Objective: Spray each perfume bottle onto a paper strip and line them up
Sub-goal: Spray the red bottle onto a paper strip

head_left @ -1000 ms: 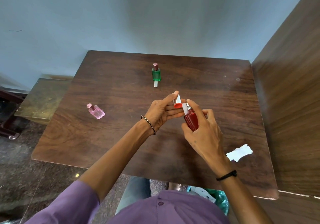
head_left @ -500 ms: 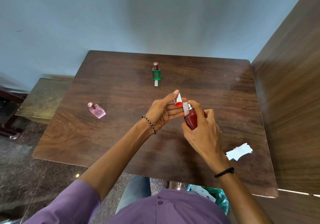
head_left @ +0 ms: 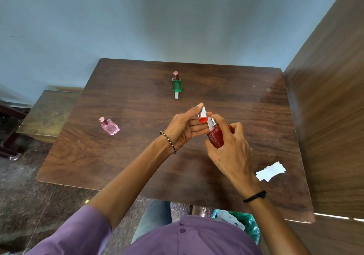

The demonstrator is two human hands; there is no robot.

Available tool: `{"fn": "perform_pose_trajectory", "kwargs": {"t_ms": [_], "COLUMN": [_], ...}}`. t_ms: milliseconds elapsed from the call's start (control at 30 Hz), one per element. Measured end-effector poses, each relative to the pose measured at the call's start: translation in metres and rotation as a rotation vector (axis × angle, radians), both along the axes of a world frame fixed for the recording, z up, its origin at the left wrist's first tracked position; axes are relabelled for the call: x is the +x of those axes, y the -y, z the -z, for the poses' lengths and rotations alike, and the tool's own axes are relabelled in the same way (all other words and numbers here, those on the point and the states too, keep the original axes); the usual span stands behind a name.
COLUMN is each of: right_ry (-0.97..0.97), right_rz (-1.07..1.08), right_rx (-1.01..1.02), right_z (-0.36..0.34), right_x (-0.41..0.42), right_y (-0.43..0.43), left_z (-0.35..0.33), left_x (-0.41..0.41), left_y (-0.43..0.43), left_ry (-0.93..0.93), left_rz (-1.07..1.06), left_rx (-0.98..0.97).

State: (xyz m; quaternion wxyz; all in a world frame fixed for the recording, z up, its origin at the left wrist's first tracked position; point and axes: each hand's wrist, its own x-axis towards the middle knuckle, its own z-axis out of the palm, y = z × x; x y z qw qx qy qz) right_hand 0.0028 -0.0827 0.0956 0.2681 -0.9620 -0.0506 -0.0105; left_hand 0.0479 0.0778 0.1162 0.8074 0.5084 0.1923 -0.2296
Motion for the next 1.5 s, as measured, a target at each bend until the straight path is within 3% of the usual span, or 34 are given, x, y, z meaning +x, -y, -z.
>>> {"fn": "perform_pose_trajectory", "kwargs": {"t_ms": [567,900,1500], "right_ry": [0.053,0.068,0.082], "right_rz": [0.083,0.027,0.104], "right_rx": [0.034,-0.102,-0.012], "right_z": [0.001,0.005,-0.008], "right_x": [0.002,0.003,0.006], "right_y": [0.006,0.009,0.01], "left_z": [0.0,-0.001,-0.008], "left_x": [0.004,0.003,0.008], "left_y": [0.006,0.012,0.014], "left_ry": [-0.016,-0.029,-0.019], "left_rz": [-0.013,0.007,0.029], "left_rx": [-0.028,-0.031,-0.051]}}
